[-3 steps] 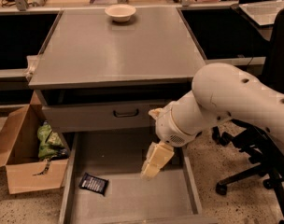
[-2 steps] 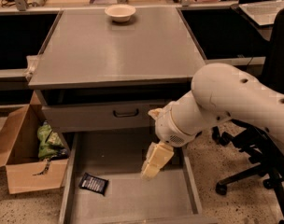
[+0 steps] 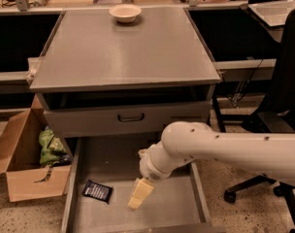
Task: Pick rxbar blueberry from middle drawer and place on counter
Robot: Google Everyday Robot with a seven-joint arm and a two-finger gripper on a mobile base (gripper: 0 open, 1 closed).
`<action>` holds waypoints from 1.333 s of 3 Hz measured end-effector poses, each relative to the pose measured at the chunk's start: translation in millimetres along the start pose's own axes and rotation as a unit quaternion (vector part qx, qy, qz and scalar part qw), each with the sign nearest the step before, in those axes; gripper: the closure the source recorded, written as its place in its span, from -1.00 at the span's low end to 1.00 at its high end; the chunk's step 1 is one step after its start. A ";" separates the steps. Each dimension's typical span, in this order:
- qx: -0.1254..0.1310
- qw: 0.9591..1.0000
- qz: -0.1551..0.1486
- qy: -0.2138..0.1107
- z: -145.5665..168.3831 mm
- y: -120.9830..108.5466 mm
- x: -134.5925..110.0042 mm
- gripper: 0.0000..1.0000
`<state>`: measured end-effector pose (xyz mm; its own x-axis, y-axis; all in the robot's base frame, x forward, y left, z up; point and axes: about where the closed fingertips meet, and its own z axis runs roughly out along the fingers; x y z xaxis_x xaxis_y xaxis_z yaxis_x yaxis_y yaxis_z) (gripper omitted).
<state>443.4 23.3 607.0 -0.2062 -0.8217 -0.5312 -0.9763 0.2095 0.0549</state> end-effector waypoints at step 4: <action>0.010 0.992 0.075 -0.105 174.5 -29.8 7.2 -1.00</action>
Offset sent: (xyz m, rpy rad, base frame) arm 0.0489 0.0824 -0.1545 0.3045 -0.0211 -0.2138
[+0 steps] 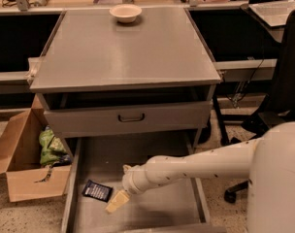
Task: Pick rxbar blueberry from middle drawer and place on counter
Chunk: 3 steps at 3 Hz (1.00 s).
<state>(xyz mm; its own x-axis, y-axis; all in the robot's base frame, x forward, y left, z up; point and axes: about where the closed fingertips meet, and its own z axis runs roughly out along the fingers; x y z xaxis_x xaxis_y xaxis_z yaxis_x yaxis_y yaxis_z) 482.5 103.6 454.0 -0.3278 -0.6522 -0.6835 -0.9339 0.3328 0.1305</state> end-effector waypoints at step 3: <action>-0.041 0.997 -0.002 -0.059 87.7 -2.7 -17.8 -1.00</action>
Offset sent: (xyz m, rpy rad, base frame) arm 0.0300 0.0911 -0.0636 0.1755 0.0068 0.0494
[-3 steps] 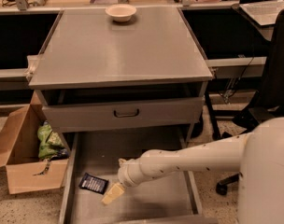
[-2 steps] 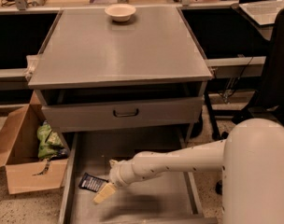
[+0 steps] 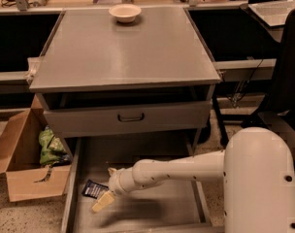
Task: Pick rxbar blueberry from middle drawer and place on counter
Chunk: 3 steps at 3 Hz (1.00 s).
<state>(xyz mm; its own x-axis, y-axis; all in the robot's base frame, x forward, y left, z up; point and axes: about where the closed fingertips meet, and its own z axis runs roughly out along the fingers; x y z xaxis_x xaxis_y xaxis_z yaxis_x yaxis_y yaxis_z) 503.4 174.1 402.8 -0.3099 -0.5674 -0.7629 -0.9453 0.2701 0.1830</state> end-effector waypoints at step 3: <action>0.025 0.999 -0.019 0.008 41.6 -7.4 12.7 -0.63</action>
Offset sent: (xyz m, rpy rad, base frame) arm 0.0086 0.0222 -0.0382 -0.0482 -0.0613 -0.0163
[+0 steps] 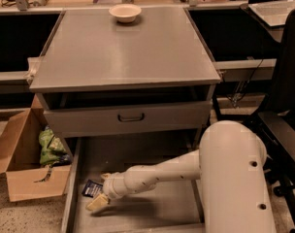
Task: Pick rxbar blueberry from middle drawer and place on counter
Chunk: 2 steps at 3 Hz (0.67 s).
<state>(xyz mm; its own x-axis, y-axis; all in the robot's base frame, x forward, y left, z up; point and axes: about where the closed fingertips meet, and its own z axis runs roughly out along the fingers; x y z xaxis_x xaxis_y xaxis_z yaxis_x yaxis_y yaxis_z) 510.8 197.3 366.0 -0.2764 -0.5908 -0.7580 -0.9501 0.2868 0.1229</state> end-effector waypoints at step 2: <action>0.004 1.000 0.006 -0.006 9.1 -15.0 12.7 0.47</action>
Offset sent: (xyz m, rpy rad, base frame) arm 0.0329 -0.0157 -0.0409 0.0136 0.0106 -0.0405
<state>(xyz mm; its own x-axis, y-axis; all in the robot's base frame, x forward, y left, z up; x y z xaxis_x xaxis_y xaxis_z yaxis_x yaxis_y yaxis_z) 522.8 192.3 348.7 -0.2861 -0.5778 -0.7644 -0.9454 0.3003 0.1269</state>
